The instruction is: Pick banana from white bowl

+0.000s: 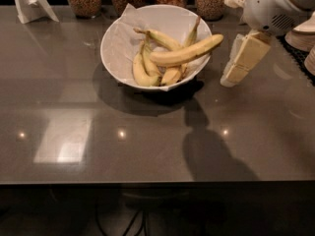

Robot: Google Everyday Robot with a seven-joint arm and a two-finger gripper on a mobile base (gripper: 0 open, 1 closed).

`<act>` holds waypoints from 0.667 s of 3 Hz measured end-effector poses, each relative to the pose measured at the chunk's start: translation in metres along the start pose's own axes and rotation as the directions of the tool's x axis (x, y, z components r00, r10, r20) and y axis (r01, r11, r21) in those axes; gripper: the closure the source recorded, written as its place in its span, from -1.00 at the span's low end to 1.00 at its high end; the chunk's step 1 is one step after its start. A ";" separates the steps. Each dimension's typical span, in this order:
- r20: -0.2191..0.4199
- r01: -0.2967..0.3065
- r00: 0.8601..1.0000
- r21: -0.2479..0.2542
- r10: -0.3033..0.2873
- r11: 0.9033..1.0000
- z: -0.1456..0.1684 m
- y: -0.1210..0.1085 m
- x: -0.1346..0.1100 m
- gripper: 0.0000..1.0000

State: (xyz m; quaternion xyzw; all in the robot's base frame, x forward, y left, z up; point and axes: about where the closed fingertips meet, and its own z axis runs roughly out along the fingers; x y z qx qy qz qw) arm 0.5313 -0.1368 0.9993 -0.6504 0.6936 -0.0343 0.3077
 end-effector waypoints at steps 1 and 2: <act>0.017 0.024 1.000 0.001 -0.024 1.000 0.021 -0.020 -0.009 -1.00; 0.027 0.037 0.999 -0.019 -0.037 0.999 0.045 -0.030 -0.018 -0.90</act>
Offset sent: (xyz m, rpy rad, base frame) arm 0.0743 0.0463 -0.0321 0.0097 0.0195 0.0758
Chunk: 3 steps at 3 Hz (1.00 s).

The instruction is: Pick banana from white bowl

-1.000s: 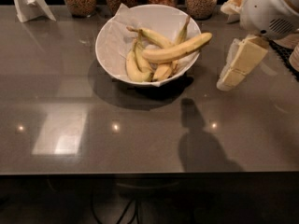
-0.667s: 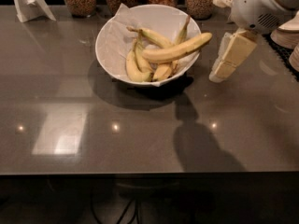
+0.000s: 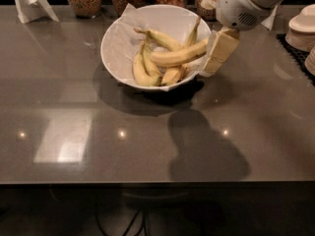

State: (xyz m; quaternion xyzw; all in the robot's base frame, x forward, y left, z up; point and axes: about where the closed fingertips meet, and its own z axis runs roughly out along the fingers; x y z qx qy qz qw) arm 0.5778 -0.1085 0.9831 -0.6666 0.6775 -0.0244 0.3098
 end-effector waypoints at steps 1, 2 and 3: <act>0.005 0.012 1.000 -0.025 -0.012 1.000 0.023 -0.006 -0.008 -0.63; 0.002 0.015 1.000 -0.048 -0.015 0.999 0.039 -0.007 -0.010 -0.23; -0.003 0.013 1.000 -0.068 -0.013 0.998 0.052 -0.007 -0.011 -0.04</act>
Offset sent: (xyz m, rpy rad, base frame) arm 0.0344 0.0318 -0.0376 -0.0136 0.0628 0.0412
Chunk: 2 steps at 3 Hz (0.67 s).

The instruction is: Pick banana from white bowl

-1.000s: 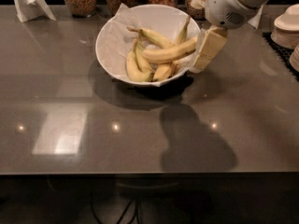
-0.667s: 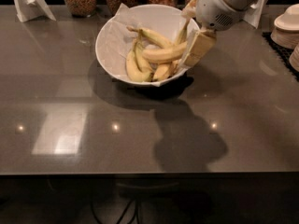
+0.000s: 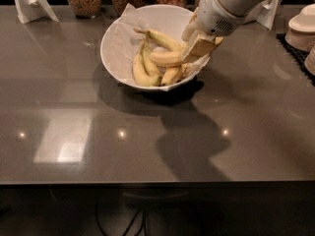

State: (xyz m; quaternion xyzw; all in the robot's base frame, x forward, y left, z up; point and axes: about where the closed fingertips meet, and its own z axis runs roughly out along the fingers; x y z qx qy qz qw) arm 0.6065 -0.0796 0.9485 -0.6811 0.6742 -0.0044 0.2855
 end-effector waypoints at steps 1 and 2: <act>-0.011 -0.006 1.000 -0.019 0.006 1.000 0.013 0.000 0.002 0.00; -0.022 -0.011 1.000 -0.035 0.011 0.999 0.022 0.001 0.004 -0.06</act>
Offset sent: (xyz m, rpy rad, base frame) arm 0.0129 0.0041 -0.0300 -0.0286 0.0570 -0.0126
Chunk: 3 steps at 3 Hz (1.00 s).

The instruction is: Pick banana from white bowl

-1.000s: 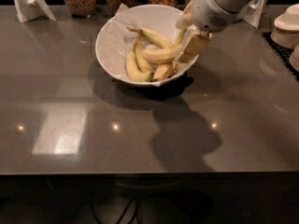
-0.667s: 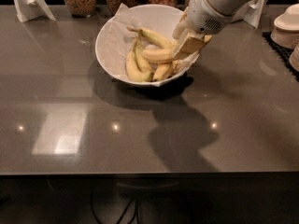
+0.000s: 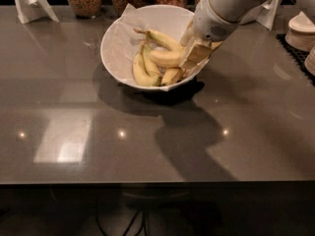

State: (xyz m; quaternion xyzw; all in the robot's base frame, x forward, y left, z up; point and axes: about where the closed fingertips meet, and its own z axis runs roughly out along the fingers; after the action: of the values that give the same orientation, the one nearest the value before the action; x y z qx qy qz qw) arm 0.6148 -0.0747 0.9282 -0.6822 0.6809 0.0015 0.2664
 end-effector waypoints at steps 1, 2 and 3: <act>-0.001 0.000 1.000 -0.001 0.000 1.000 0.000 0.000 0.000 -0.14; -0.015 0.004 1.000 -0.015 -0.004 1.000 0.007 0.004 0.002 0.22; -0.019 0.018 1.000 -0.018 -0.019 1.000 0.004 0.008 0.001 0.71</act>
Offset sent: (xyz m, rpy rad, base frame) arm -0.0010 -0.0014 -0.0175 -0.0372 0.0295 0.0035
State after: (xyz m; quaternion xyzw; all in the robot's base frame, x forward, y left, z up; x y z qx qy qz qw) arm 0.6094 -0.0739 0.9212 -0.6908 0.6771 -0.0016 0.2536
